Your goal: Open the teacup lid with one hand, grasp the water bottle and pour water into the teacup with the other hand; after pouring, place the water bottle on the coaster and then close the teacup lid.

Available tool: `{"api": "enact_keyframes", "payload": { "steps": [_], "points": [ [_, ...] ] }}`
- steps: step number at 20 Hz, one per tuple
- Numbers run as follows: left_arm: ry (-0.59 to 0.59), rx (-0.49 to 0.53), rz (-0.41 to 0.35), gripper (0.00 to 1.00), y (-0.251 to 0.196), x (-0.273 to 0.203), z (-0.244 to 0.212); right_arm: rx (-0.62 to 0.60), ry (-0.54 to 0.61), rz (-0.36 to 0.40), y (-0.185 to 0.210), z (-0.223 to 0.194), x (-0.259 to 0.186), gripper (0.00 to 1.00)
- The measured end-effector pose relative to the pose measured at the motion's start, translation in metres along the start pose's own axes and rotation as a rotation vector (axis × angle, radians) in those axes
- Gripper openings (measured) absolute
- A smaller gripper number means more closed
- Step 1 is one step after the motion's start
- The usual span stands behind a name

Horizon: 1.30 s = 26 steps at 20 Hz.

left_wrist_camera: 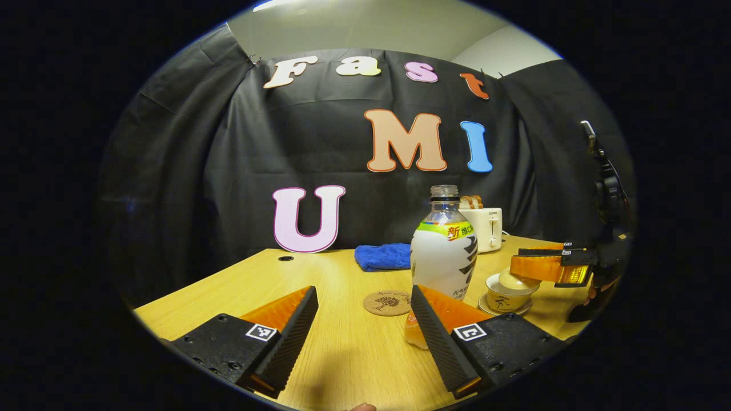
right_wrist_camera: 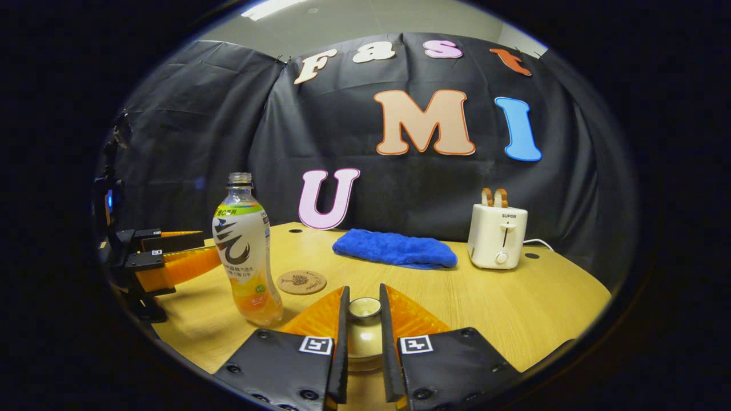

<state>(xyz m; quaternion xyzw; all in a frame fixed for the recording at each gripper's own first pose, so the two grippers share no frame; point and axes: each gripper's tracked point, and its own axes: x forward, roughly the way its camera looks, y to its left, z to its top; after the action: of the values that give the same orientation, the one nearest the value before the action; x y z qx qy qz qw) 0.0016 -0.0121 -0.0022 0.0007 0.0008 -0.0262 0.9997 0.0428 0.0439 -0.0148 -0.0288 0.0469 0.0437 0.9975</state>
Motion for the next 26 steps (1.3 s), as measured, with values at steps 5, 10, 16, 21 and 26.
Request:
{"api": "enact_keyframes", "payload": {
  "steps": [5,10,16,21,26],
  "points": [
    [0.004,0.028,-0.034,0.96,-0.01,-0.003,0.0,0.055,-0.02,-0.015,-0.013,0.004,-0.009,0.29],
    [0.02,0.084,-0.114,0.95,-0.033,-0.015,-0.001,0.116,-0.039,-0.047,-0.036,0.011,-0.019,0.29],
    [0.096,0.083,-0.18,0.96,-0.057,-0.014,-0.013,0.117,-0.08,-0.063,-0.051,0.029,-0.028,0.28],
    [0.135,0.06,-0.214,0.96,-0.069,-0.003,-0.019,0.102,-0.074,-0.07,-0.053,0.03,-0.031,0.29],
    [0.152,0.039,-0.21,0.95,-0.073,0.013,-0.022,0.081,-0.073,-0.074,-0.055,0.031,-0.032,0.29]
  ]
}}
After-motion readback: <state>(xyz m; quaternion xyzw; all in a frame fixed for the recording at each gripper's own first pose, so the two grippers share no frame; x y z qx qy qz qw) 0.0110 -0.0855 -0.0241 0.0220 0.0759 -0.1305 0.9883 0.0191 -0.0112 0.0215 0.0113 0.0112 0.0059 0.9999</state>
